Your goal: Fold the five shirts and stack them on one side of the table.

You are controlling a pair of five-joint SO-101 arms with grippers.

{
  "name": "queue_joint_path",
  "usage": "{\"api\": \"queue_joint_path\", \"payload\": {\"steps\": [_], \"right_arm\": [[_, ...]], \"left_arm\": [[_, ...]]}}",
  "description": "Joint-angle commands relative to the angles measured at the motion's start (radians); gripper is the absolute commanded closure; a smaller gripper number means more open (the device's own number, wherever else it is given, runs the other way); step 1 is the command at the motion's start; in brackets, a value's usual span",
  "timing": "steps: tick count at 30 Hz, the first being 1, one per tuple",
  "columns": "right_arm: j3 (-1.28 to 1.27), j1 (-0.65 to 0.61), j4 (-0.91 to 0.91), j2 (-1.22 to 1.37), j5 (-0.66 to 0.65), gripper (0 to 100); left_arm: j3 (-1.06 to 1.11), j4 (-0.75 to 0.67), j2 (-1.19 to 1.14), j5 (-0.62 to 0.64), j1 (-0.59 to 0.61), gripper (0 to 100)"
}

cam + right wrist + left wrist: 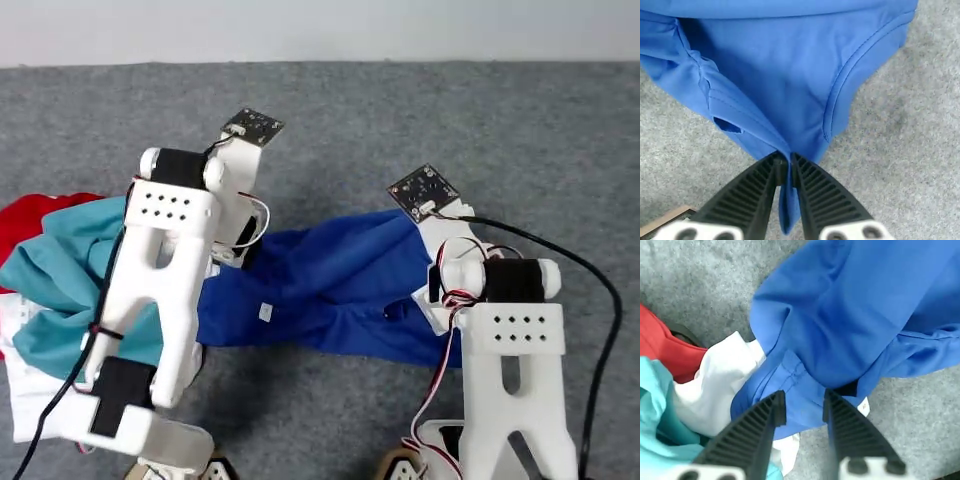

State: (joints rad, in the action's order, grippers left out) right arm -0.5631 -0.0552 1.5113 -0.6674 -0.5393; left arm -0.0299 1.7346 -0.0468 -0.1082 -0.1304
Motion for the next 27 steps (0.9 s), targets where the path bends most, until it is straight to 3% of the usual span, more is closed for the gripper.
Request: {"api": "queue_joint_path", "payload": {"steps": [1,14,19,27], "right_arm": [[0.005,0.004,-0.008,-0.019,0.012,98.9],[0.005,0.004,-0.008,-0.019,0.012,98.9],[0.005,0.004,-0.008,-0.019,0.012,98.9],[0.009,0.010,-0.015,-0.021,0.014,98.9]], "left_arm": [[-0.013,0.020,-0.015,-0.006,0.002,87],[-0.015,-0.028,-0.173,-0.006,0.003,88],[-0.015,-0.041,-0.183,-0.006,0.006,99],[-0.039,-0.002,-0.178,-0.006,0.003,99]]}}
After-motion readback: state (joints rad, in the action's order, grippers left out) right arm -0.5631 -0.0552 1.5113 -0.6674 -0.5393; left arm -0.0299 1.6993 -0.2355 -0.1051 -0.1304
